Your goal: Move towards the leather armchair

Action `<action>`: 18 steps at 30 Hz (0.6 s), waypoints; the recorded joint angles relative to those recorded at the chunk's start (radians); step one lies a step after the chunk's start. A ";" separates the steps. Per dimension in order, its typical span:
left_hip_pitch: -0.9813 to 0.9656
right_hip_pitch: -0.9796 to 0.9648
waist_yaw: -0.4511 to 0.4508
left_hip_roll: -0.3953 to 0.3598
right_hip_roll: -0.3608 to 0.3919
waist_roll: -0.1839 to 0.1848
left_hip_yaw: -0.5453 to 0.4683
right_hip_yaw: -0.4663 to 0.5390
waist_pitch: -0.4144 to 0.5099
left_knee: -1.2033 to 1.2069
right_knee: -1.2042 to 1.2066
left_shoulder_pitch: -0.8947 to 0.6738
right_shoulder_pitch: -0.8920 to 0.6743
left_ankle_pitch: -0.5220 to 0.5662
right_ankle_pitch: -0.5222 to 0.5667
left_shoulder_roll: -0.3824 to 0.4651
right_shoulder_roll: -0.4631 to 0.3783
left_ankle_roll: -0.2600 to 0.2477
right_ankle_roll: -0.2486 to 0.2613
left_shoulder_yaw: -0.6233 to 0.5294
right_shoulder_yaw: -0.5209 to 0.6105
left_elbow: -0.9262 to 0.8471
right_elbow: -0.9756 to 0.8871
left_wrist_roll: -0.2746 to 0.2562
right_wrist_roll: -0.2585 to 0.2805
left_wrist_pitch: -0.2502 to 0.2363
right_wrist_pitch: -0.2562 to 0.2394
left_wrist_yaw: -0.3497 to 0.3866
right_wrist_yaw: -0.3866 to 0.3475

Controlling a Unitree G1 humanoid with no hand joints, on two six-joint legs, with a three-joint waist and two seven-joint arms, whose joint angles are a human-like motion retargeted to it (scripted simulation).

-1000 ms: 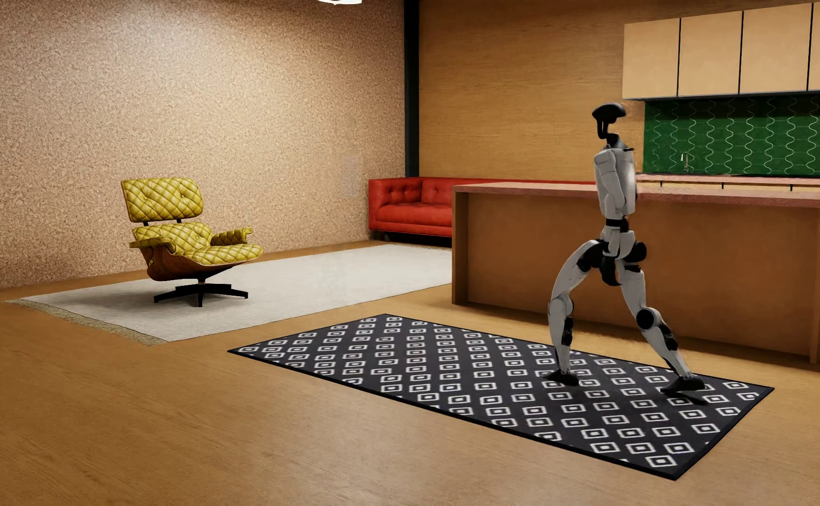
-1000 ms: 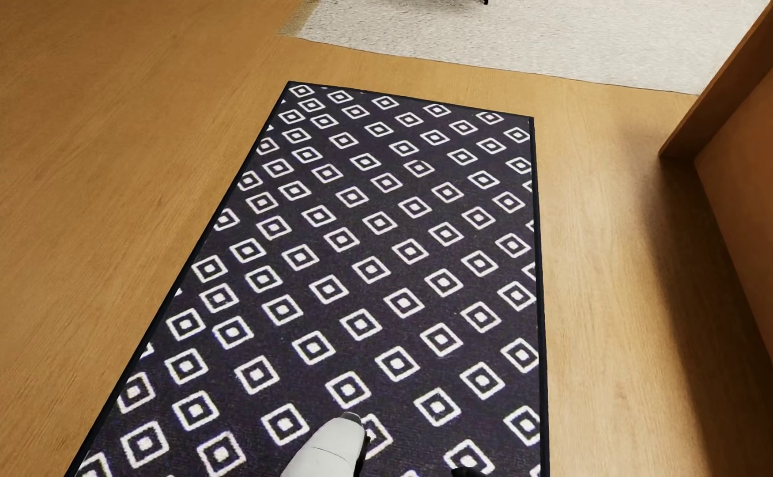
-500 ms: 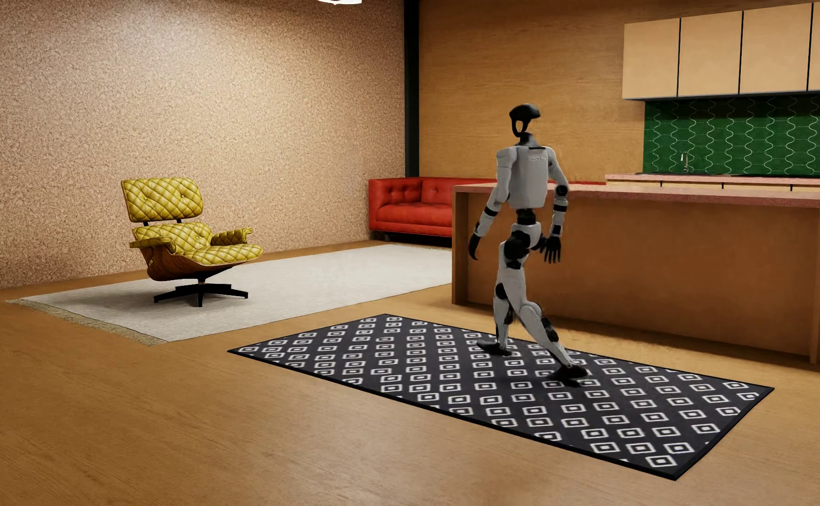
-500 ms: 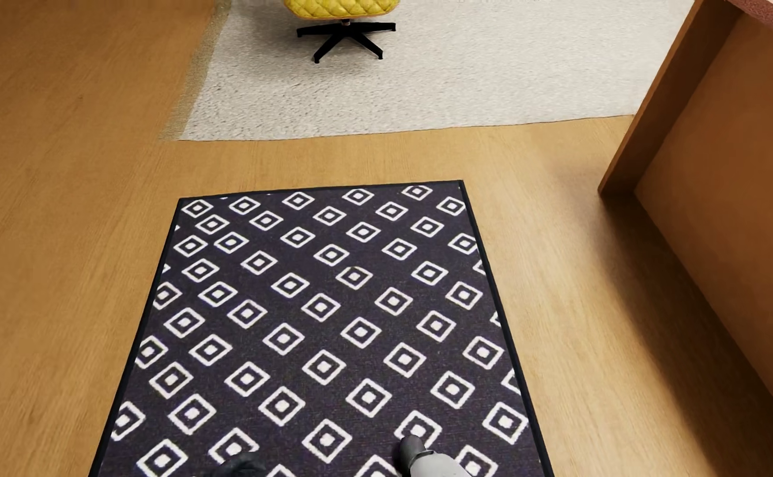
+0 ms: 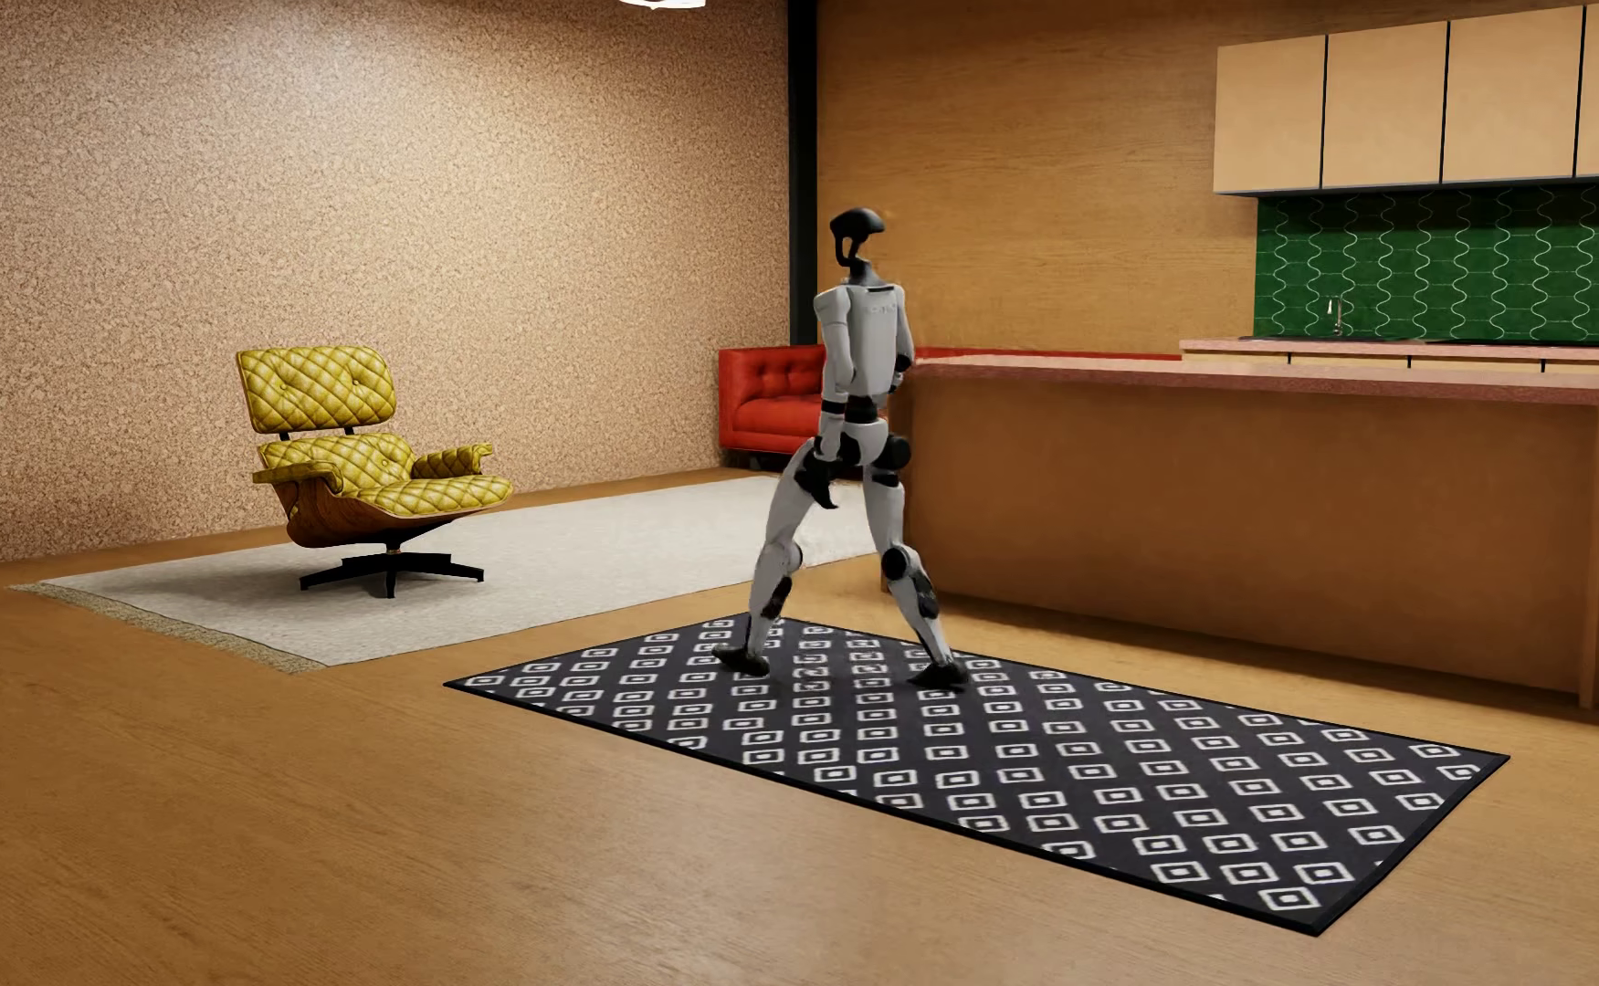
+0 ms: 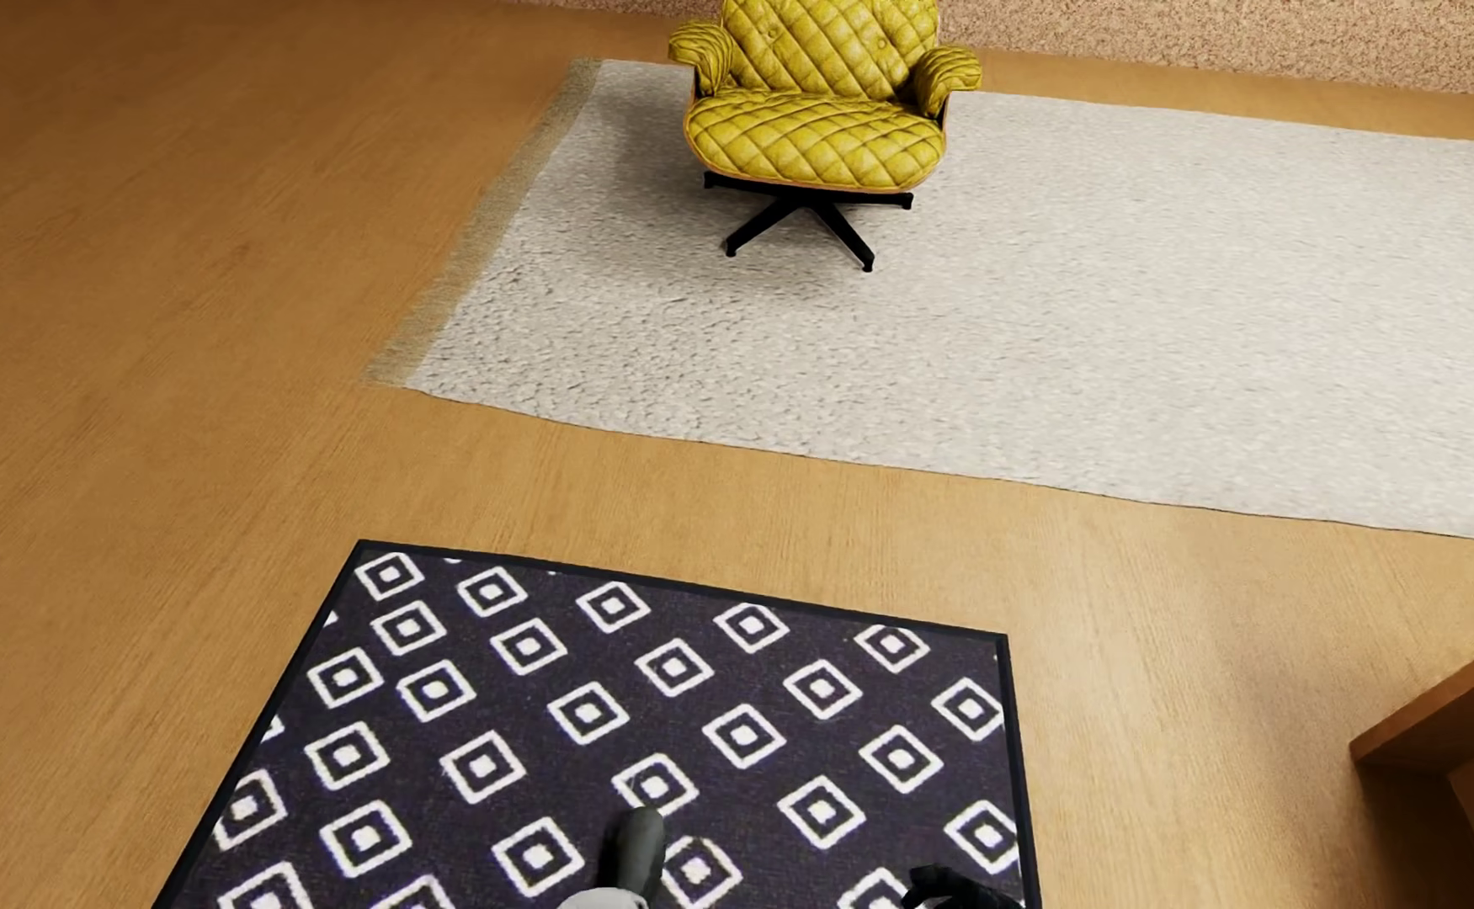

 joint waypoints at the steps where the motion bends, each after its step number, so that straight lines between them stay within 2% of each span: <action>1: -0.041 0.028 0.027 0.000 -0.021 -0.007 0.000 0.000 -0.001 0.336 0.022 -0.001 -0.010 -0.080 0.025 0.005 -0.016 0.000 0.000 -0.016 -0.007 -0.001 -0.026 0.000 0.000 0.000 0.000 0.000 0.000; 2: -0.059 0.071 0.055 -0.029 -0.051 -0.023 0.000 0.000 0.011 0.429 0.064 -0.009 0.011 -0.070 0.085 0.008 -0.017 0.000 0.000 -0.034 -0.062 0.013 -0.052 0.000 0.000 0.000 0.000 0.000 0.000; 3: -0.079 0.058 0.073 -0.050 -0.080 -0.042 0.000 0.000 -0.005 0.518 0.168 -0.008 0.032 -0.020 0.213 0.007 0.002 0.000 0.000 -0.040 -0.090 0.032 -0.037 0.000 0.000 0.000 0.000 0.000 0.000; 4: -0.049 0.021 0.078 -0.100 -0.126 -0.075 0.000 0.000 0.002 0.600 0.348 -0.011 0.064 -0.055 0.417 0.005 0.034 0.000 0.000 -0.037 -0.100 0.057 -0.005 0.000 0.000 0.000 0.000 0.000 0.000; 5: -0.012 -0.096 0.055 -0.135 -0.120 -0.071 0.000 0.000 0.001 0.613 0.606 -0.025 0.092 -0.109 0.579 -0.002 0.045 0.000 0.000 -0.019 -0.085 0.064 0.010 0.000 0.000 0.000 0.000 0.000 0.000; 6: 0.059 -0.216 0.033 -0.174 -0.139 -0.077 0.000 0.000 0.022 0.602 0.863 -0.029 0.103 -0.159 0.581 -0.009 0.058 0.000 0.000 0.010 -0.057 0.042 0.032 0.000 0.000 0.000 0.000 0.000 0.000; 7: 0.155 -0.334 -0.006 -0.164 -0.134 -0.062 0.000 0.000 0.040 0.566 1.006 -0.045 0.105 -0.182 0.519 -0.007 0.059 0.000 0.000 0.000 0.014 0.011 0.049 0.000 0.000 0.000 0.000 0.000 0.000; 8: 0.236 -0.440 -0.065 -0.142 -0.106 -0.031 0.000 0.000 0.042 0.526 1.014 -0.053 0.131 -0.193 0.506 -0.010 0.079 0.000 0.000 0.004 0.014 -0.031 0.073 0.000 0.000 0.000 0.000 0.000 0.000; 9: 0.304 -0.527 -0.137 -0.138 -0.100 -0.005 0.000 0.000 0.052 0.486 0.909 -0.075 0.177 -0.207 0.540 -0.006 0.056 0.000 0.000 -0.005 0.037 -0.074 0.017 0.000 0.000 0.000 0.000 0.000 0.000; 10: 0.388 -0.578 -0.187 -0.116 -0.086 0.006 0.000 0.000 0.061 0.450 0.704 -0.093 0.183 -0.221 0.628 0.007 0.072 0.000 0.000 -0.007 0.089 -0.112 0.107 0.000 0.000 0.000 0.000 0.000 0.000; 11: 0.445 -0.637 -0.233 -0.117 -0.086 0.012 0.000 0.000 0.047 0.408 0.470 -0.104 0.214 -0.239 0.671 0.010 0.082 0.000 0.000 0.018 0.051 -0.157 0.134 0.000 0.000 0.000 0.000 0.000 0.000; 12: 0.528 -0.648 -0.261 -0.114 -0.075 0.015 0.000 0.000 0.038 0.368 0.226 -0.112 0.237 -0.271 0.568 0.018 0.081 0.000 0.000 0.035 0.046 -0.195 0.160 0.000 0.000 0.000 0.000 0.000 0.000; 13: 0.590 -0.646 -0.276 -0.133 -0.067 0.002 0.000 0.000 0.020 0.338 0.097 -0.124 0.254 -0.313 0.217 0.030 0.075 0.000 0.000 0.070 0.075 -0.232 0.164 0.000 0.000 0.000 0.000 0.000 0.000; 14: 0.624 -0.667 -0.286 -0.138 -0.075 -0.004 0.000 0.000 -0.005 0.337 -0.259 -0.128 0.277 -0.371 0.500 0.044 0.064 0.000 0.000 0.100 0.097 -0.258 0.164 0.000 0.000 0.000 0.000 0.000 0.000; 15: 0.654 -0.687 -0.298 -0.153 -0.075 -0.011 0.000 0.000 -0.013 0.341 -0.288 -0.134 0.297 -0.407 0.538 0.051 0.059 0.000 0.000 0.127 0.119 -0.258 0.175 0.000 0.000 0.000 0.000 0.000 0.000; 16: 0.684 -0.721 -0.315 -0.149 -0.058 0.002 0.000 0.000 -0.005 0.370 0.073 -0.126 0.307 -0.413 0.193 0.045 0.056 0.000 0.000 0.161 0.135 -0.248 0.188 0.000 0.000 0.000 0.000 0.000 0.000; 17: 0.700 -0.724 -0.319 -0.138 -0.024 0.017 0.000 0.000 -0.004 0.437 0.107 -0.110 0.317 -0.370 0.309 0.035 0.052 0.000 0.000 0.194 0.137 -0.222 0.198 0.000 0.000 0.000 0.000 0.000 0.000; 18: 0.646 -0.724 -0.313 -0.085 0.031 0.061 0.000 0.000 -0.009 0.607 0.109 -0.097 0.327 -0.228 0.478 0.017 0.049 0.000 0.000 0.205 0.124 -0.189 0.209 0.000 0.000 0.000 0.000 0.000 0.000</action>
